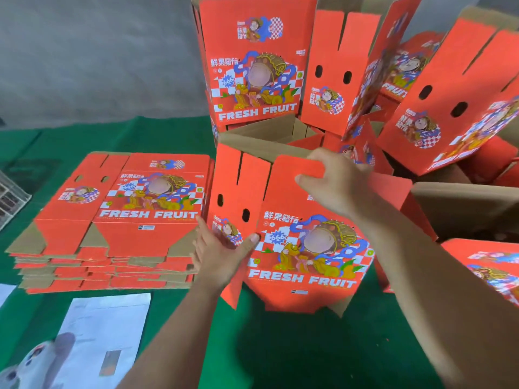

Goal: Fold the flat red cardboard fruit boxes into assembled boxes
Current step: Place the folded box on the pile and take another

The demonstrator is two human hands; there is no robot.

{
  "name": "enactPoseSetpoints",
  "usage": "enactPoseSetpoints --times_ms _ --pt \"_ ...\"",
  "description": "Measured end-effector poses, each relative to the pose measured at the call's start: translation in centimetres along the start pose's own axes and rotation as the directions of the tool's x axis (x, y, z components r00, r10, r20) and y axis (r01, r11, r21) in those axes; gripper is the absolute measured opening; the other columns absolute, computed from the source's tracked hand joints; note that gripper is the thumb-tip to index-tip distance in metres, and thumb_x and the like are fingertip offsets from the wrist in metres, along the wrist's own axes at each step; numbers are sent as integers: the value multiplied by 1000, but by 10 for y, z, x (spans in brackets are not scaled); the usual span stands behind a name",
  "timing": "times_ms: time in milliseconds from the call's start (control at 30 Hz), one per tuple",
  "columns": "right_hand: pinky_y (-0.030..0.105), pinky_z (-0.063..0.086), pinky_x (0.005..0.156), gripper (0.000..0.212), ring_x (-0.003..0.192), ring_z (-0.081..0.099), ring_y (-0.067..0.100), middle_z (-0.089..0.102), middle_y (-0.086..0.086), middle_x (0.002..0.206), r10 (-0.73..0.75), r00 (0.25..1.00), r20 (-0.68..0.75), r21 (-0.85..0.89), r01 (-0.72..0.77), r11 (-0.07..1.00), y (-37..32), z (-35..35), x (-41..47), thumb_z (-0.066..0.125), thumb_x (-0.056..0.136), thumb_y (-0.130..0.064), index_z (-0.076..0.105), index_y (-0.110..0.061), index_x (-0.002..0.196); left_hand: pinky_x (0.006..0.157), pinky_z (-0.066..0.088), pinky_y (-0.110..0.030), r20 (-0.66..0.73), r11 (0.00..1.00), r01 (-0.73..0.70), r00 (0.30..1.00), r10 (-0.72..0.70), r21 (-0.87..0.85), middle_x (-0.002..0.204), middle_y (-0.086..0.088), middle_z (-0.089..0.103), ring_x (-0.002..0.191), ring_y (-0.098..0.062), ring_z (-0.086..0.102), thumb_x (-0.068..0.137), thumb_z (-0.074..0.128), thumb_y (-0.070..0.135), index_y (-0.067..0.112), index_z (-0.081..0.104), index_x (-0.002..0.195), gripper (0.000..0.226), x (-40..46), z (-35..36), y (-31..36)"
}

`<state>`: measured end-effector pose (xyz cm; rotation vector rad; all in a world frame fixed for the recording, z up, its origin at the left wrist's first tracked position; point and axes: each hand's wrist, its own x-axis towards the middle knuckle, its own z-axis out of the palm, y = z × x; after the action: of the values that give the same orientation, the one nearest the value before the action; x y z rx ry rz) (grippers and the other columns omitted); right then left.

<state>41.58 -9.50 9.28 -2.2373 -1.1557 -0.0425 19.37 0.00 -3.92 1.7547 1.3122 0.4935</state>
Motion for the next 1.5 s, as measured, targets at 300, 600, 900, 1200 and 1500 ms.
enactPoseSetpoints --times_ms 300,600,900,1200,1500 --pt "50 54 94 34 94 70 28 74 2 98 30 998 53 444 -50 895 -3 1 15 61 79 -46 66 -32 110 121 24 -45 183 995 -87 978 95 -54 160 10 21 154 -23 24 40 77 96 84 -6 138 129 20 -12 -2" --pt "45 25 123 100 153 27 29 25 10 168 69 990 -123 119 -54 991 56 48 -23 73 84 -59 22 -25 163 86 62 -49 465 744 313 886 -4 -590 127 -15 73 110 -35 74 64 89 66 23 64 139 90 27 -48 -7" --pt "41 55 82 63 99 71 23 71 6 110 471 841 265 659 -515 548 87 67 -77 73 77 -37 34 -28 126 82 58 -41 288 772 232 955 -66 -592 101 -1 75 93 -19 75 58 87 65 22 50 115 81 2 -38 -4" --pt "57 52 104 62 126 66 29 66 -2 141 76 863 499 810 -495 315 83 18 -67 54 100 -17 44 -49 152 96 57 -54 450 590 341 892 43 -732 134 -16 69 121 -37 68 93 53 74 23 70 135 68 -14 -49 27" --pt "41 60 74 46 79 75 24 71 15 105 340 825 451 786 -548 287 82 -7 -57 69 79 -20 57 -17 123 108 50 -46 116 609 -42 969 217 -792 145 -7 63 138 -26 56 95 48 69 22 57 147 71 -41 -71 16"
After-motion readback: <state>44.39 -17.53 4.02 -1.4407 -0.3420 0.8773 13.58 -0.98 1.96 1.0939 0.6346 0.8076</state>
